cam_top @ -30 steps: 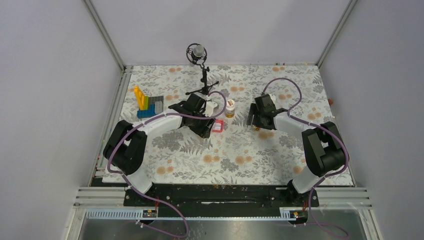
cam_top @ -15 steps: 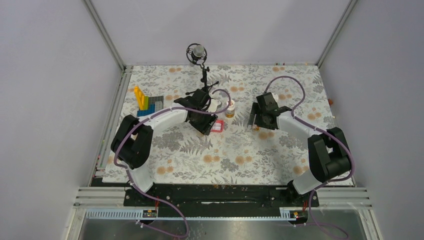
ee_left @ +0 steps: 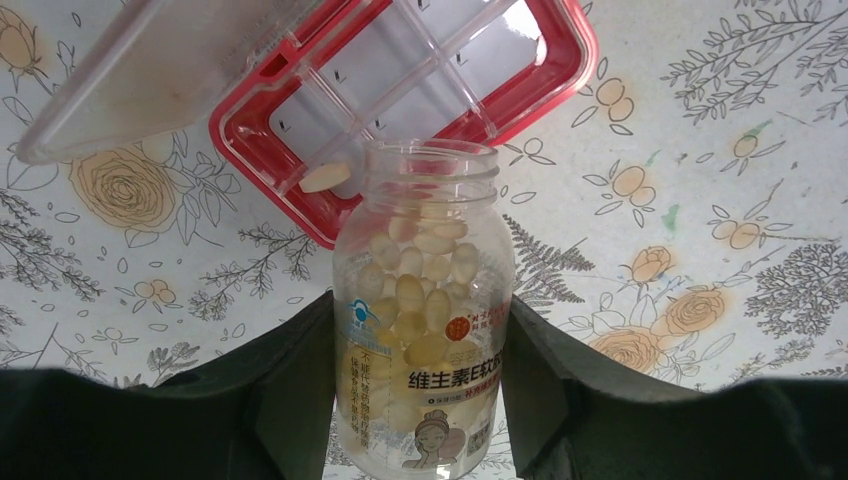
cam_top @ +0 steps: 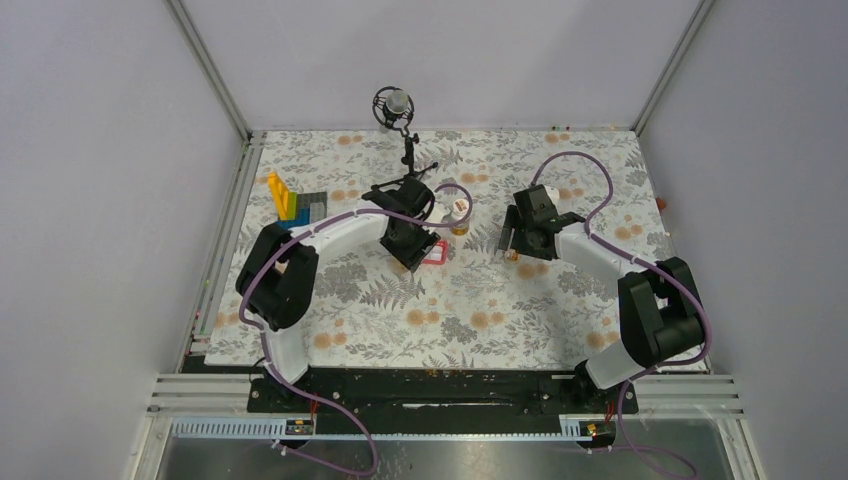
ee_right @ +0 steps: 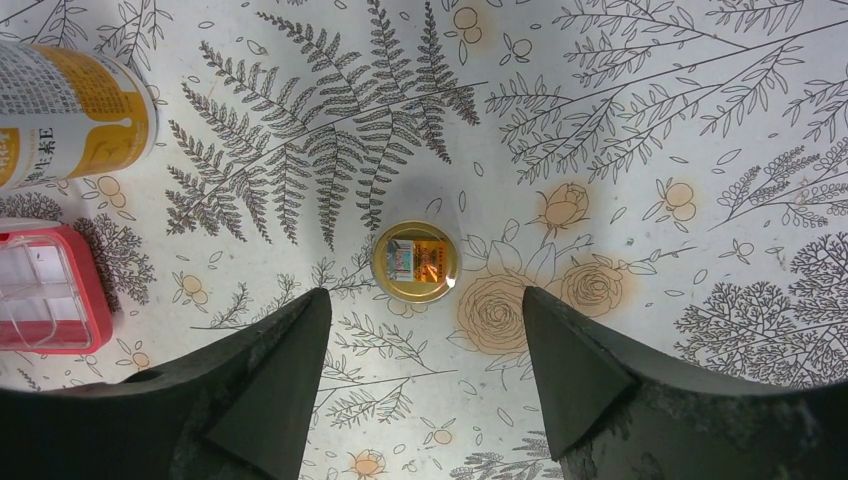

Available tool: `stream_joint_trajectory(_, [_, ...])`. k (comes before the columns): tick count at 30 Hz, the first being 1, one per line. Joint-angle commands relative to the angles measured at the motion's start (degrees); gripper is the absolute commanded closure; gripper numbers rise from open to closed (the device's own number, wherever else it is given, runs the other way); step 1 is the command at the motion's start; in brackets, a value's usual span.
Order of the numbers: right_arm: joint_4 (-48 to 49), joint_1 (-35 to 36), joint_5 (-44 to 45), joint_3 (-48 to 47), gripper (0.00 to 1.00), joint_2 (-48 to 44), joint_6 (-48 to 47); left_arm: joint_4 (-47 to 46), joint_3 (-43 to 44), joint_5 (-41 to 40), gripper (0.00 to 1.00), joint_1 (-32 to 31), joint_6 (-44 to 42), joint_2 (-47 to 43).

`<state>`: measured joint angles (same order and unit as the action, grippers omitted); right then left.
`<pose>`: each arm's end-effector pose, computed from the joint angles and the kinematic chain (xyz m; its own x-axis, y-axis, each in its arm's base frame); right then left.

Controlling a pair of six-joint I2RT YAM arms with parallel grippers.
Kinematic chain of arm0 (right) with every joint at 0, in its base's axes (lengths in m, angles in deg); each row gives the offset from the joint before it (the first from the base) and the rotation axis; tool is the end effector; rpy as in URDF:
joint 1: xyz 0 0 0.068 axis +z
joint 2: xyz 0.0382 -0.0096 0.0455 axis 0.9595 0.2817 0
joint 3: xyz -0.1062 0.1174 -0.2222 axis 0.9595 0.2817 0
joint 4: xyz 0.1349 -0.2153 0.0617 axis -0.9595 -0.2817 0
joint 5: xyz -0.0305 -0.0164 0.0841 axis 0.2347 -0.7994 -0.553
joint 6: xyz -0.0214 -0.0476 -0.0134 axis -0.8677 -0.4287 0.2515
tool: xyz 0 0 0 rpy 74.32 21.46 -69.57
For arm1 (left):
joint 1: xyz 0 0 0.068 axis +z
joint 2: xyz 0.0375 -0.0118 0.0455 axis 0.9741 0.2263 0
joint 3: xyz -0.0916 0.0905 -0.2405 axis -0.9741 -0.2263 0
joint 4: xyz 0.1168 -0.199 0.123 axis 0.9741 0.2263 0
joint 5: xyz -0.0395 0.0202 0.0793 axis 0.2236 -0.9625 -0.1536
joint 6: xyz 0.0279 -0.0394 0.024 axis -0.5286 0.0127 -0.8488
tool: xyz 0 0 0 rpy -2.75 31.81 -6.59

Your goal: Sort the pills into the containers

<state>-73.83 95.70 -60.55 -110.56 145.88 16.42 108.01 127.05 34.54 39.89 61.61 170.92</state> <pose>0.2943 0.1114 0.1998 -0.7670 0.2020 -0.6090 0.1379 0.9789 0.1510 0.2937 -0.2245 0.2008 -0.6717 0.6606 -0.3354 0.7062 0.7077 -0.0206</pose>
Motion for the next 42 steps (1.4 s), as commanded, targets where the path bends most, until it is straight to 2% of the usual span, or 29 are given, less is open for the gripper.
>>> stream_joint_trajectory(1, [-0.6,0.3,2.3,-0.8,0.23,-2.2,1.1,1.7,4.3,-3.1,1.0,-0.4,-1.1,1.3])
stream_joint_trajectory(42, [-1.0,0.3,1.9,-0.2,0.23,-2.0,1.9,10.8,12.8,-15.0,1.0,-5.7,-2.2,8.0])
